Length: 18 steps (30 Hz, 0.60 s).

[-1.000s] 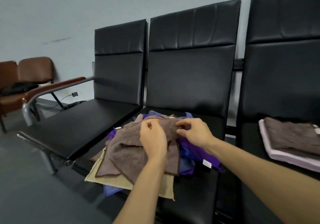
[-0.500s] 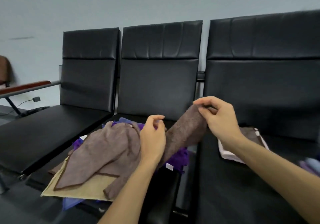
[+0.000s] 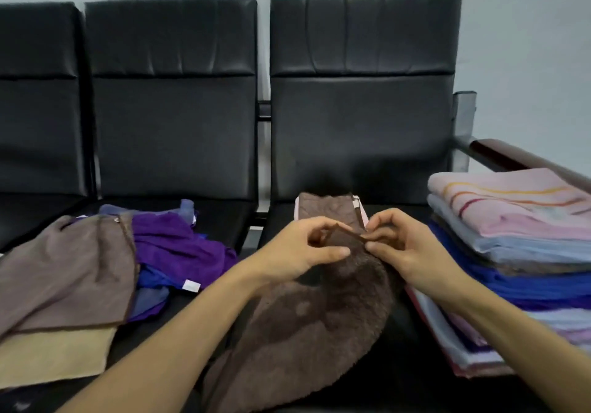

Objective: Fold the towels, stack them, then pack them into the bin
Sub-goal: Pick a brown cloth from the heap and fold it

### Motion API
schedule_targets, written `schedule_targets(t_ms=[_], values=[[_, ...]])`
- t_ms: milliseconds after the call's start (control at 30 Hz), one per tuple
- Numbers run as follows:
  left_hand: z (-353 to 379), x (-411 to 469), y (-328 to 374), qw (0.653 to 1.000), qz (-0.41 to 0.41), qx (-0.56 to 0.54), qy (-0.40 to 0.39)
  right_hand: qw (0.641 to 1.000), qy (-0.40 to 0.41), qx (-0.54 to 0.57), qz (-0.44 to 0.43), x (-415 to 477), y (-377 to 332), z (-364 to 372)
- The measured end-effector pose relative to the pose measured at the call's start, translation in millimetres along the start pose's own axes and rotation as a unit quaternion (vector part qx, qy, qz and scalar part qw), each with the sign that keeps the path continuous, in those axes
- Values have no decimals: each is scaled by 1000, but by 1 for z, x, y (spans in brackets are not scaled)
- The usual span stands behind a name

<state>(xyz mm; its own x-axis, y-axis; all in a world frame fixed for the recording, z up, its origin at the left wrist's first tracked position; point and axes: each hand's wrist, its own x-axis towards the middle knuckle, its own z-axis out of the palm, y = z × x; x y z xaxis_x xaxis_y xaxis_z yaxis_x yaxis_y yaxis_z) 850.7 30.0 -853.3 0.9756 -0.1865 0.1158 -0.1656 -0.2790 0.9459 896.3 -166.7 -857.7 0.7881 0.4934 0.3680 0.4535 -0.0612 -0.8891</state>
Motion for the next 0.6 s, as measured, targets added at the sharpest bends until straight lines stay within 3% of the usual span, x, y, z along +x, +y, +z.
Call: schedule_targets(t_ms=[100, 167, 267, 333, 467, 600], values=[[-3, 7, -1, 994, 37, 85, 52, 1000, 12, 13, 9, -2, -3, -10], [-6, 7, 2, 983, 66, 122, 119, 998, -41, -22, 37, -7, -5, -14], [-16, 4, 6, 949, 107, 193, 226, 958, -165, -229, 51, -14, -7, -16], [-30, -1, 5, 914, 109, 249, 300, 918, -192, -343, 44, -14, -8, -20], [-59, -13, 2, 889, 63, 240, 385, 920, -64, -386, 5, -3, -14, -32], [-57, -10, -5, 931, 11, 64, 360, 918, 166, -354, -71, 9, -17, -27]])
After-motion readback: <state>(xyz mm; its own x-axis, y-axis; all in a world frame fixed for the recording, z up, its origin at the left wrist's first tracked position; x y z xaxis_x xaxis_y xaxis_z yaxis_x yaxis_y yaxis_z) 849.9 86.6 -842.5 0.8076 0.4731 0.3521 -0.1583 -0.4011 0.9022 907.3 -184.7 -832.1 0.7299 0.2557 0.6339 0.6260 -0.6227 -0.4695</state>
